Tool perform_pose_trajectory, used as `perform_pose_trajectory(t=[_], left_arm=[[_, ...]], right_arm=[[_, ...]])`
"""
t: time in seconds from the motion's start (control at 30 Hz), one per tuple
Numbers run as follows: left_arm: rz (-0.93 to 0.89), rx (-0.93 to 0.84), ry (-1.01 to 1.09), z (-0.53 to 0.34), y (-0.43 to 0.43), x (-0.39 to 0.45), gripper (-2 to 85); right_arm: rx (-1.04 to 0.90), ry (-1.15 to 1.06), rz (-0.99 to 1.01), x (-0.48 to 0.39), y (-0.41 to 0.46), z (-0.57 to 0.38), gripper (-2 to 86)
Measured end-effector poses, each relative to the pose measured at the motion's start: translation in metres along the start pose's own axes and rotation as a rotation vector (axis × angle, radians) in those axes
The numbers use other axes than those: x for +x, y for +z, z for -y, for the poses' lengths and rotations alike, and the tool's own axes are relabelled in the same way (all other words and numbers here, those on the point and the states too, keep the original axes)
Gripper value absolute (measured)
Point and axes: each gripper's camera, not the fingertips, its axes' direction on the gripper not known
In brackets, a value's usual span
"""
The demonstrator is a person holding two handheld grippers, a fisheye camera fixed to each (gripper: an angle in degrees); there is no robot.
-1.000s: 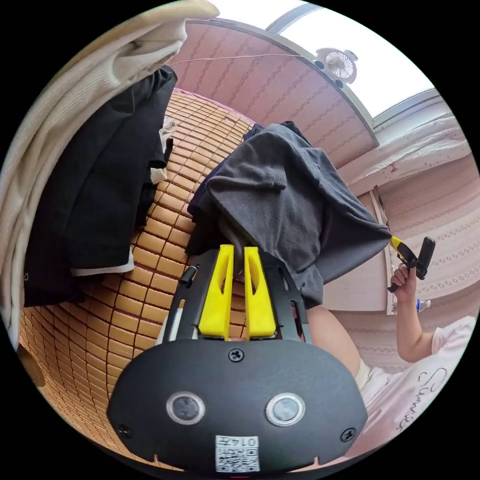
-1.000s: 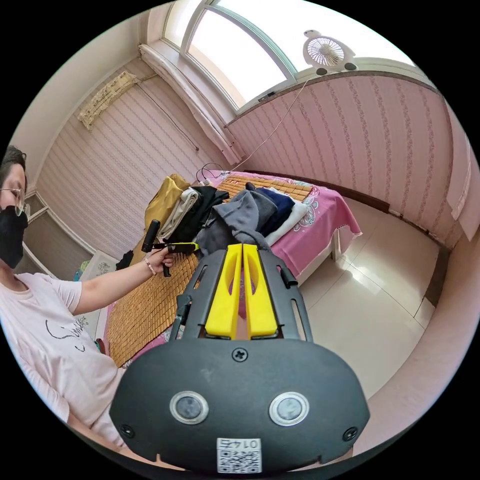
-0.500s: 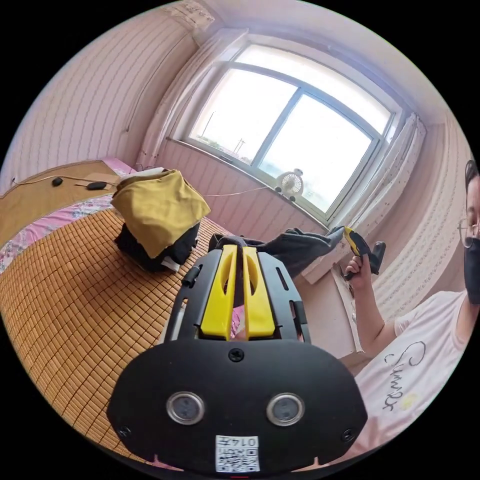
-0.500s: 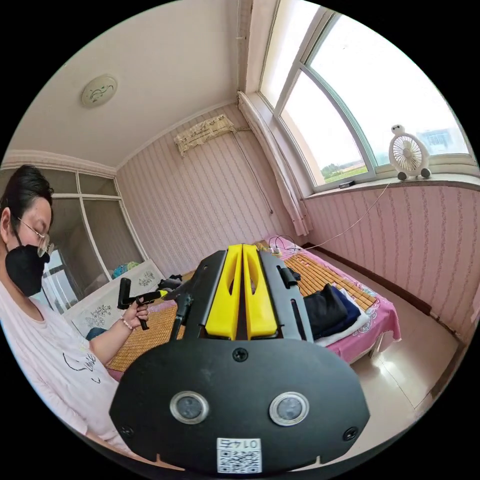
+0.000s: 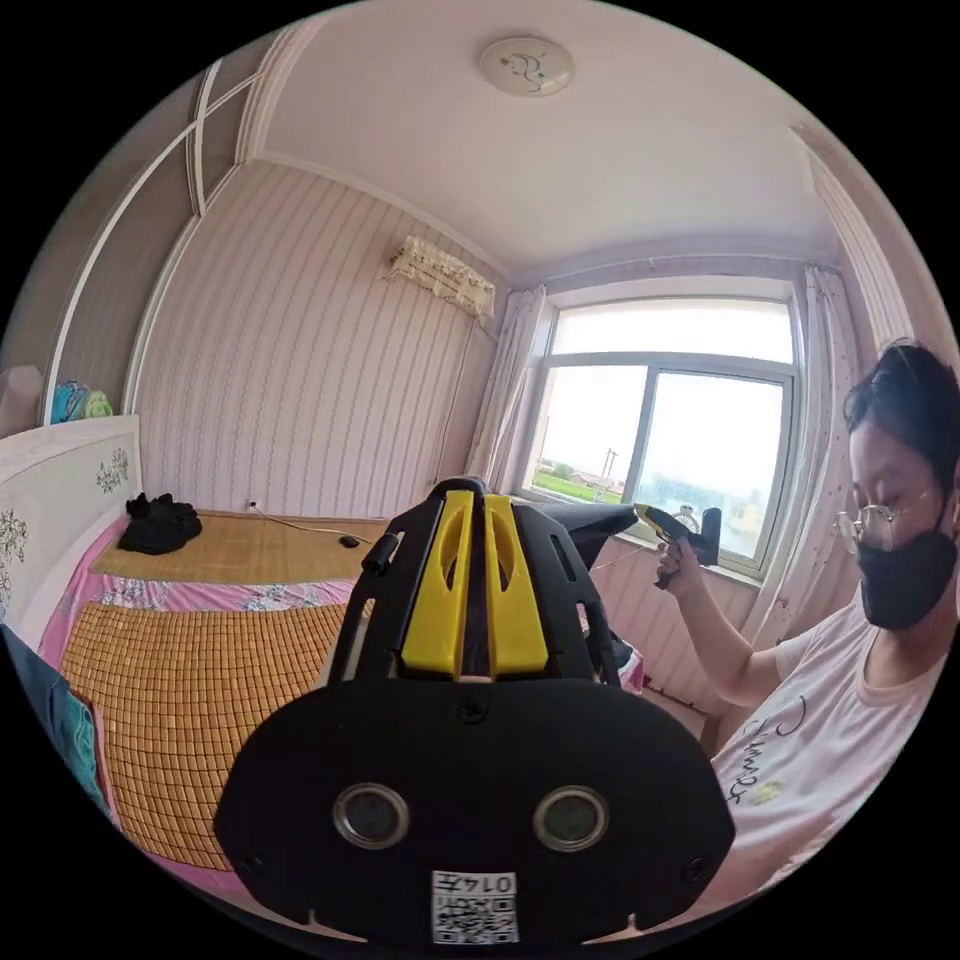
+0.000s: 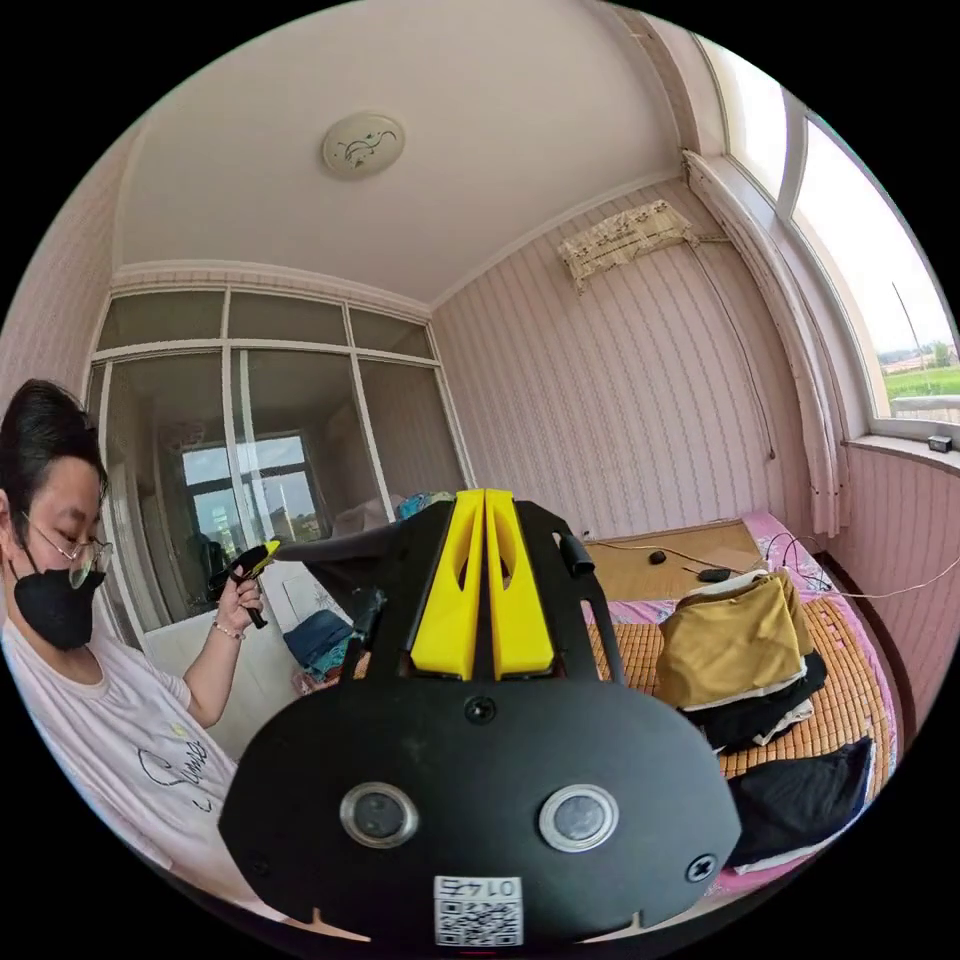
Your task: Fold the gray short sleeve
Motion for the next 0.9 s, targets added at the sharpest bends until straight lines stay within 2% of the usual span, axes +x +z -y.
perform_pose_trajectory(t=[0.1,0.17,0.27,0.37,0.4,0.47,0.53,0.63,0.77,0.9], left_arm=[[-0.026,0.171,0.068,0.036,-0.074,0.027,-0.9],[0.030,0.256,0.117,0.071,-0.115,0.043,-1.0],[0.095,0.296,0.114,0.116,-0.141,0.038,-1.0],[0.117,0.195,0.054,0.139,-0.121,0.019,-1.0],[0.137,0.161,0.043,0.139,-0.113,0.015,-1.0],[0.268,0.031,-0.023,0.130,-0.080,-0.003,-1.0],[0.327,-0.010,-0.074,0.126,-0.064,-0.016,-1.0],[0.344,-0.072,-0.059,0.136,-0.038,-0.011,-1.0],[0.341,-0.143,0.063,0.166,0.003,0.022,-1.0],[0.232,-0.131,0.032,0.199,0.033,0.038,-1.0]], right_arm=[[0.043,-0.097,0.078,-0.037,-0.001,0.016,-0.4],[0.115,-0.137,0.072,-0.055,-0.003,0.026,-0.4],[0.206,-0.190,0.033,-0.065,0.007,0.043,-0.5],[0.029,-0.199,0.037,-0.057,0.080,0.033,-0.4],[-0.089,-0.203,0.045,-0.054,0.125,0.010,-0.4],[-0.306,-0.202,0.096,-0.050,0.204,-0.042,-0.4],[-0.563,-0.137,0.197,-0.044,0.303,-0.133,-0.3],[-0.764,-0.019,0.324,-0.045,0.384,-0.232,-0.1],[-0.802,0.095,0.382,-0.039,0.423,-0.300,0.6],[-0.770,0.184,0.415,-0.018,0.444,-0.331,6.5]])
